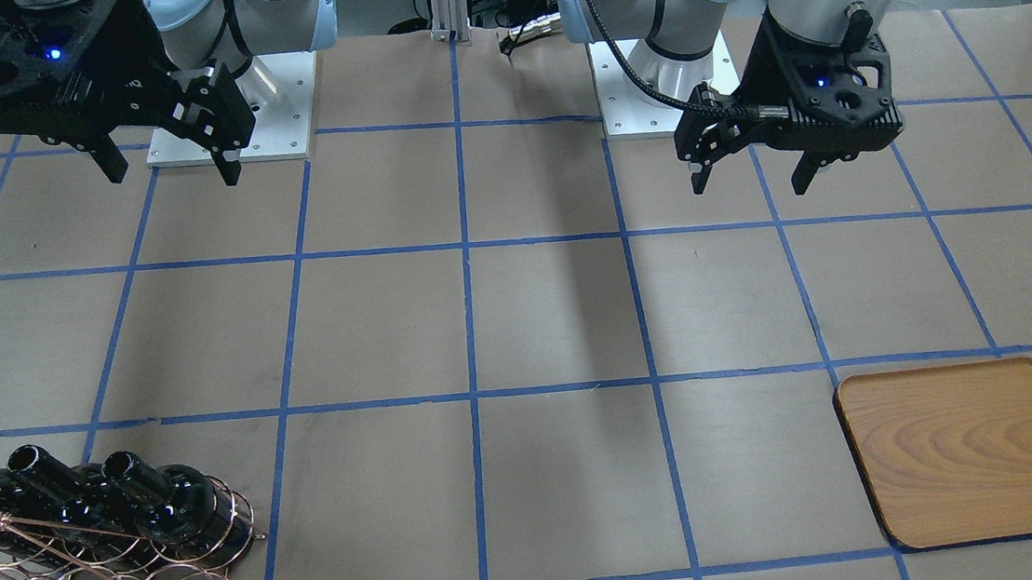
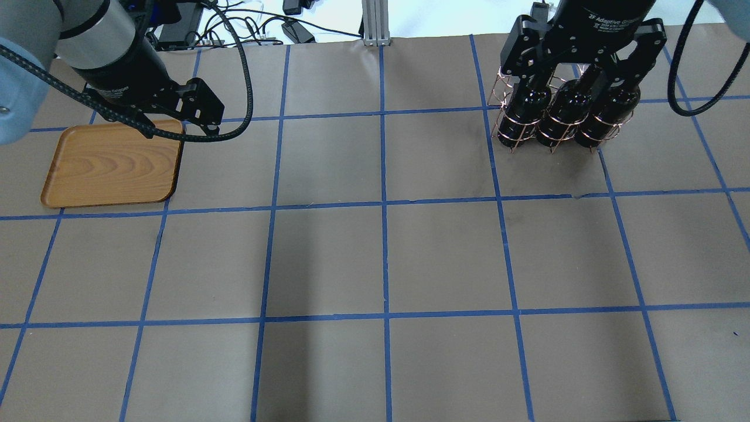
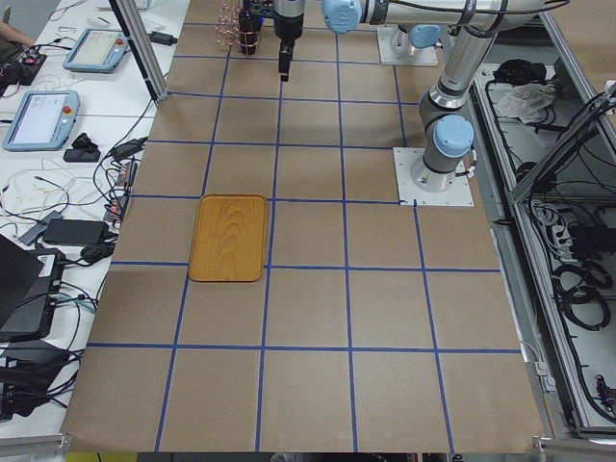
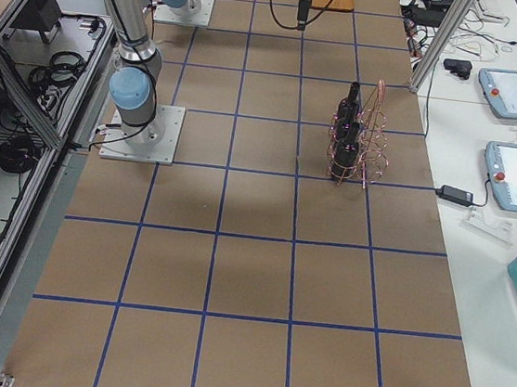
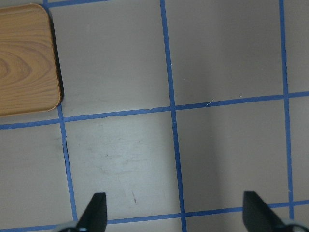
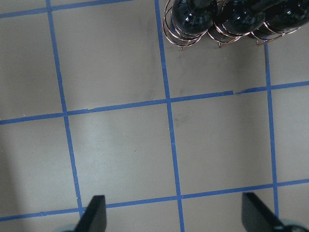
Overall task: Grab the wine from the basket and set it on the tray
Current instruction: 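Move the right gripper down over the bottles in the copper rack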
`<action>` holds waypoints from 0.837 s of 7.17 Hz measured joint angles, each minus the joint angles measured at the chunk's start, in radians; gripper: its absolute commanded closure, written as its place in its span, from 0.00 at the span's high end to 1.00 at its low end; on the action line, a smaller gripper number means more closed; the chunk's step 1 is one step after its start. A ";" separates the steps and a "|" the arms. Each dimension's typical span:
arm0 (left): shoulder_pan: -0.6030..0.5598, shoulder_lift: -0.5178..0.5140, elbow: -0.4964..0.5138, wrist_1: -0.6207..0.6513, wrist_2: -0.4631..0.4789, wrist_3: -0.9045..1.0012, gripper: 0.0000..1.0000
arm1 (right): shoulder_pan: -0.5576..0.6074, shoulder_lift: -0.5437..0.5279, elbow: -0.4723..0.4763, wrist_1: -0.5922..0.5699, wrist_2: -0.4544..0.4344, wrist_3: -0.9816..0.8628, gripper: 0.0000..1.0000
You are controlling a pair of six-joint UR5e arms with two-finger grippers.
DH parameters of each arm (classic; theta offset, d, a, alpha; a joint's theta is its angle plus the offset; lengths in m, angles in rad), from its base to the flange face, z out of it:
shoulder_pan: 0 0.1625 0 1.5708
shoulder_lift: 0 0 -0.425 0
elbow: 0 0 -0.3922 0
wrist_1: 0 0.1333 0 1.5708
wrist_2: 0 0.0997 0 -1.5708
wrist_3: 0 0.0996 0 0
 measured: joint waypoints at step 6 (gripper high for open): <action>0.000 -0.004 -0.001 -0.001 0.000 0.000 1.00 | -0.032 0.018 -0.003 -0.017 0.001 -0.093 1.00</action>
